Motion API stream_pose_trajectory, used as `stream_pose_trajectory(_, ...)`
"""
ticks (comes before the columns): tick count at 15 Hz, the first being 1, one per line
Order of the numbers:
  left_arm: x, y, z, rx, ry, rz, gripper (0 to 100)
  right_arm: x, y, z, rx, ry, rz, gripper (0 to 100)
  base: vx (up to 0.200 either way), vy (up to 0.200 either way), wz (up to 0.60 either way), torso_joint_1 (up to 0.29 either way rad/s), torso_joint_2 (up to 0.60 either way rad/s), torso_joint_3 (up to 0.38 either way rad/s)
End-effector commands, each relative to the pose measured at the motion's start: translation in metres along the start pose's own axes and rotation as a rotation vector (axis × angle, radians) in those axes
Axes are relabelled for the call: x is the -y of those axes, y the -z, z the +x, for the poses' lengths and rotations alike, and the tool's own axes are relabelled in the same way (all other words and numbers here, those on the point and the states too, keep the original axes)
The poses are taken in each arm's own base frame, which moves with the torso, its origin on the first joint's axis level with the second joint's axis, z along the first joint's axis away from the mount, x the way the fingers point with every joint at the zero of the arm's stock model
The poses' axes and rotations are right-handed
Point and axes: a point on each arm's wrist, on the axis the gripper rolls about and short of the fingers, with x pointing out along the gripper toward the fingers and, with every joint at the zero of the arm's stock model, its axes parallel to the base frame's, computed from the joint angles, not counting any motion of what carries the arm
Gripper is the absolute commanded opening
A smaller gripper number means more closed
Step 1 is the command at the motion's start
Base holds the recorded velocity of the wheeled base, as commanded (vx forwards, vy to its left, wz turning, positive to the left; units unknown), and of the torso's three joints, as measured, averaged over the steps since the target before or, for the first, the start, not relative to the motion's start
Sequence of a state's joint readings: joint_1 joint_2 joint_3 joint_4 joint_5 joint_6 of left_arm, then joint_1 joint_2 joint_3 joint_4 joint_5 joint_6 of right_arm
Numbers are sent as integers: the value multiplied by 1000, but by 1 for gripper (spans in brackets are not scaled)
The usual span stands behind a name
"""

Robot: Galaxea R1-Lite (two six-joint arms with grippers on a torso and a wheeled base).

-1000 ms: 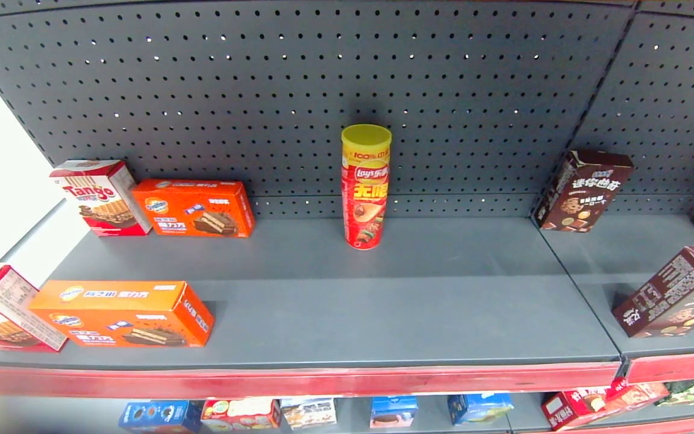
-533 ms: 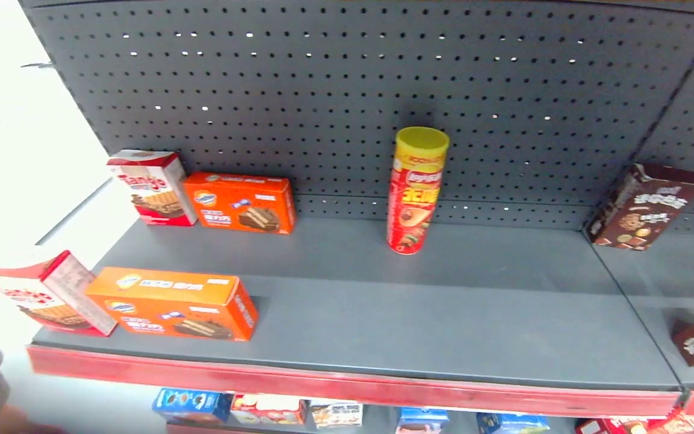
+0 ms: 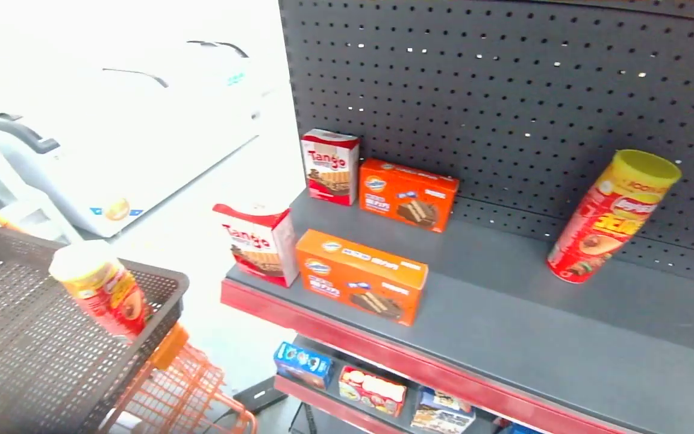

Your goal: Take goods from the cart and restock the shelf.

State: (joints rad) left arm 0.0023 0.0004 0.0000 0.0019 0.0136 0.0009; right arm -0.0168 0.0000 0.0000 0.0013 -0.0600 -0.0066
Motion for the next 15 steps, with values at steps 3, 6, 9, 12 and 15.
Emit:
stream_pose_trajectory(3, 0, 0, 0, 1, -1, -1, 100, 0, 0, 0, 1, 0, 1, 100, 0, 0, 0, 0, 0, 0)
stream_pose_trajectory(6, 0, 0, 0, 1, -1, 1, 100, 0, 0, 0, 1, 0, 1, 100, 0, 0, 0, 0, 0, 0)
stream_pose_trajectory(9, 0, -1, 0, 4, -19, 5, 100, 0, 0, 0, 1, 0, 1, 100, 0, 0, 0, 0, 0, 0)
stream_pose_trajectory(12, -2, -78, 13, -70, -113, 54, 100, 0, 0, 0, 1, 0, 1, 100, 0, 0, 0, 0, 0, 0)
stream_pose_trajectory(15, -2, -86, 48, -262, -93, 32, 100, 0, 0, 0, 1, 0, 1, 100, 0, 0, 0, 0, 0, 0)
